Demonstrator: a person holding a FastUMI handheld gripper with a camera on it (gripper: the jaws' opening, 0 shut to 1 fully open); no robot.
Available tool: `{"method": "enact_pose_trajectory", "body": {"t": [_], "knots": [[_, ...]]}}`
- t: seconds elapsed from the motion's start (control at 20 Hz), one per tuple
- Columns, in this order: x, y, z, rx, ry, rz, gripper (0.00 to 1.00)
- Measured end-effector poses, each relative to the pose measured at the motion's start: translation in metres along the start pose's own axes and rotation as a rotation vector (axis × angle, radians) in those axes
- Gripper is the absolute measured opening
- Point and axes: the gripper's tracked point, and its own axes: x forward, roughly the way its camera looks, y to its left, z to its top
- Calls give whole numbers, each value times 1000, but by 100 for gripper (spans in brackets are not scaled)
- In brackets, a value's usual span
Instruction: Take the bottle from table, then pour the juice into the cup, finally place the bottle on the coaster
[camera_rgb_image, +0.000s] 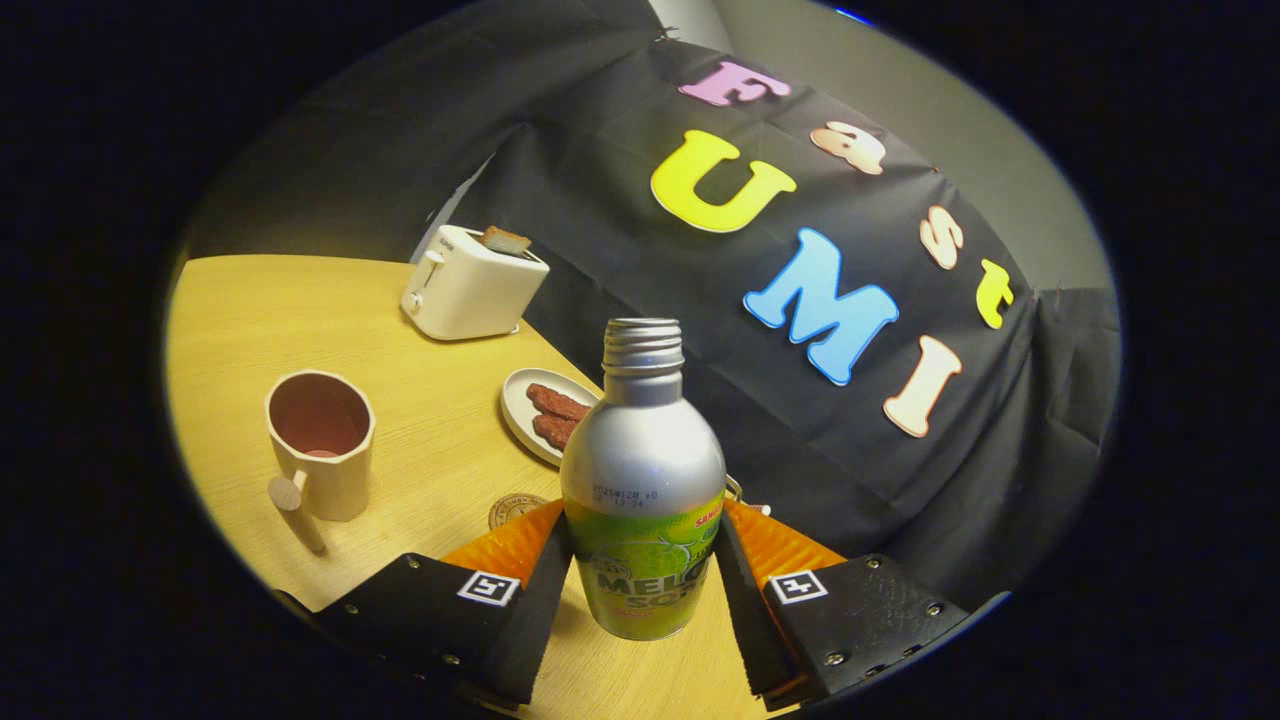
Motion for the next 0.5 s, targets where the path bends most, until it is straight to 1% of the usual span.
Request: {"method": "enact_pose_trajectory", "body": {"t": [0.2, 0.5], "knots": [[-3, 23, 9, -149, -16, 40, 76], [2, 39, -6, -352, 35, 82, 76]]}}
